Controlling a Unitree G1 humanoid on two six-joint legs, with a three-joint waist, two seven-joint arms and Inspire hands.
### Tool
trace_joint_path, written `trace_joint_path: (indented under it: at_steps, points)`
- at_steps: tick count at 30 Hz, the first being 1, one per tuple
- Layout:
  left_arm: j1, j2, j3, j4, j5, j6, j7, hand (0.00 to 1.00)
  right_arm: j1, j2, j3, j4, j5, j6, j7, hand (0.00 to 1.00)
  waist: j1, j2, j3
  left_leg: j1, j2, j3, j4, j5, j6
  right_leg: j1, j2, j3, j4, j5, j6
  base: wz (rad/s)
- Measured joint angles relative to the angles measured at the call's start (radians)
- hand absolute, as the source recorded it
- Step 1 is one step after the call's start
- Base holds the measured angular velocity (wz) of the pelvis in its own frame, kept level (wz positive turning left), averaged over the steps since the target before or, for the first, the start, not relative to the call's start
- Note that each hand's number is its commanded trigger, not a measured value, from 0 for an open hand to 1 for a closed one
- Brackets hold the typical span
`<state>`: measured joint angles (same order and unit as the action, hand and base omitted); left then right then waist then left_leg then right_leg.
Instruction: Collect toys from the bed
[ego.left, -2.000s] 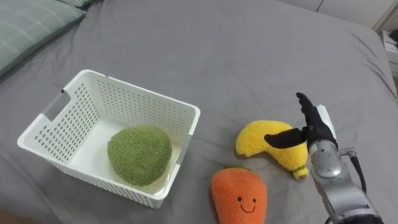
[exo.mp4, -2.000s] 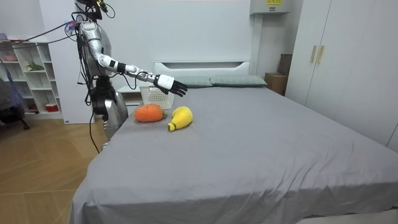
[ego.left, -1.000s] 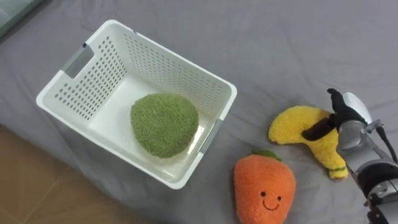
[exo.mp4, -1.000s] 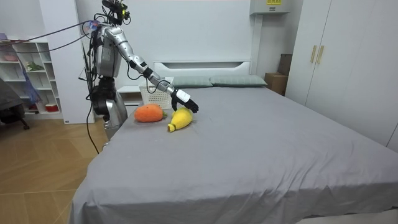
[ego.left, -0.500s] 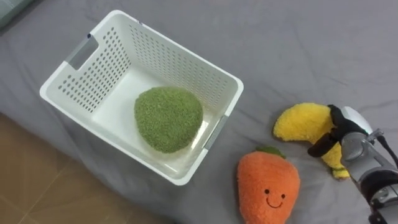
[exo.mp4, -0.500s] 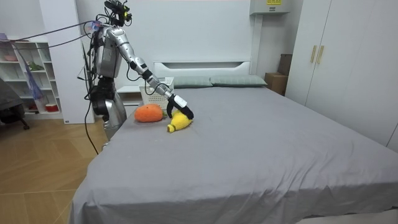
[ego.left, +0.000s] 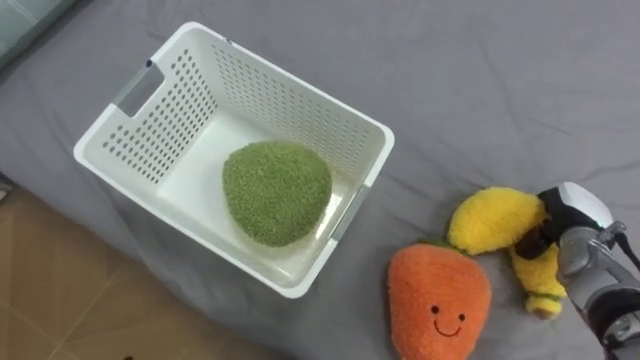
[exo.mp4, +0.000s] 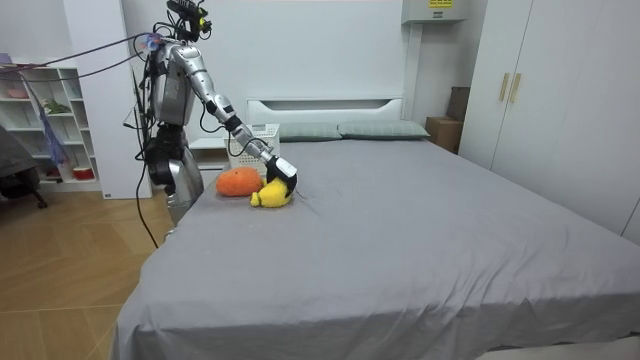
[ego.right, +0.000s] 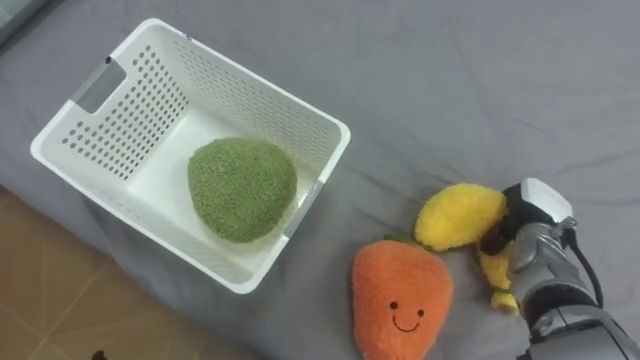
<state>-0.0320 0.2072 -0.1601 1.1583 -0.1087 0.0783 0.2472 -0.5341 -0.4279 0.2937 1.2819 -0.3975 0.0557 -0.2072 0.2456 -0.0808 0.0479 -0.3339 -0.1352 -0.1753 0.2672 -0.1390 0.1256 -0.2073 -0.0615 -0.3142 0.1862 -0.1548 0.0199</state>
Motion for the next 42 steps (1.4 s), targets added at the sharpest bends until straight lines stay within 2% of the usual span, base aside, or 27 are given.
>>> trace_joint_path:
  at_steps: [6,13,15,20,21,23,24,27,30,37,42]
  points:
    - [0.000,0.000,-0.002,0.001,-0.019,-0.008,-0.001,0.00,0.003,0.001,-0.004,-0.007,0.007,-0.013,0.015,1.00,-0.010,-0.004,-0.0020,0.016,0.000,-0.001,-0.003,0.000,0.000,0.017,0.000,-0.007,0.000,0.000,0.000,0.01]
    - [0.001,0.004,-0.001,0.003,-0.016,-0.017,-0.003,0.00,0.001,0.001,-0.010,-0.111,0.026,-0.011,0.042,1.00,-0.050,-0.020,-0.0092,0.033,-0.001,0.000,-0.001,0.002,0.000,0.033,0.000,0.001,0.003,0.000,0.000,-0.01]
    - [0.001,0.006,0.000,0.007,-0.012,-0.019,-0.006,0.00,0.001,0.000,-0.020,-0.160,0.026,-0.012,0.046,1.00,-0.056,-0.029,-0.0148,0.052,0.000,0.010,-0.003,0.002,0.000,0.049,-0.001,0.009,0.001,0.000,0.000,-0.09]
    - [0.018,0.008,0.022,0.005,-0.010,-0.017,-0.020,0.00,0.008,0.000,-0.051,-0.353,0.038,-0.012,0.058,1.00,-0.088,-0.028,-0.0154,0.100,0.003,0.033,-0.019,0.003,0.001,0.089,-0.003,0.016,-0.002,0.000,0.000,-0.11]
    - [0.025,0.008,0.038,0.001,-0.014,-0.017,-0.019,0.00,0.014,0.000,-0.051,-0.398,0.040,-0.008,0.059,1.00,-0.093,-0.032,-0.0234,0.111,0.004,0.036,-0.032,0.004,0.004,0.092,-0.004,0.015,-0.001,0.000,0.000,-0.09]
    - [0.038,0.010,0.056,-0.008,-0.016,-0.013,-0.018,0.00,0.023,0.000,-0.052,-0.481,0.039,0.007,0.065,1.00,-0.106,-0.034,-0.0256,0.127,0.005,0.038,-0.039,0.005,0.005,0.103,-0.004,0.016,-0.001,0.000,0.000,-0.06]
    - [0.049,0.011,0.063,-0.018,-0.016,-0.012,-0.017,0.00,0.034,0.000,-0.052,-0.533,0.042,0.010,0.069,1.00,-0.109,-0.037,-0.0326,0.138,0.006,0.041,-0.046,0.006,0.005,0.109,-0.001,0.025,-0.001,0.000,0.000,-0.07]
    - [0.065,0.013,0.081,-0.019,-0.008,-0.009,-0.017,0.00,0.048,-0.001,-0.052,-0.593,0.041,0.011,0.082,1.00,-0.110,-0.040,-0.0401,0.180,0.008,0.045,-0.057,0.006,0.005,0.146,0.005,0.031,-0.004,0.001,0.001,-0.05]
    - [0.097,0.014,0.112,-0.045,-0.006,-0.008,-0.012,0.00,0.070,-0.001,-0.053,-0.715,0.041,0.034,0.089,1.00,-0.108,-0.039,-0.0423,0.208,0.011,0.061,-0.068,0.006,0.006,0.166,0.007,0.039,-0.006,0.001,0.001,-0.14]
    - [0.138,0.013,0.117,-0.081,-0.005,0.007,0.006,0.00,0.091,0.000,-0.053,-0.904,0.046,0.044,0.109,1.00,-0.106,-0.027,-0.0488,0.260,0.014,0.066,-0.085,0.005,0.005,0.215,0.011,0.052,-0.018,0.001,0.001,-0.03]
    - [0.163,0.010,0.129,-0.082,0.055,0.008,0.010,0.00,0.091,0.003,-0.053,-1.028,0.051,0.056,0.110,1.00,-0.104,-0.022,-0.0481,0.287,0.014,0.061,-0.087,0.005,0.005,0.242,0.013,0.050,-0.020,0.001,0.001,0.02]
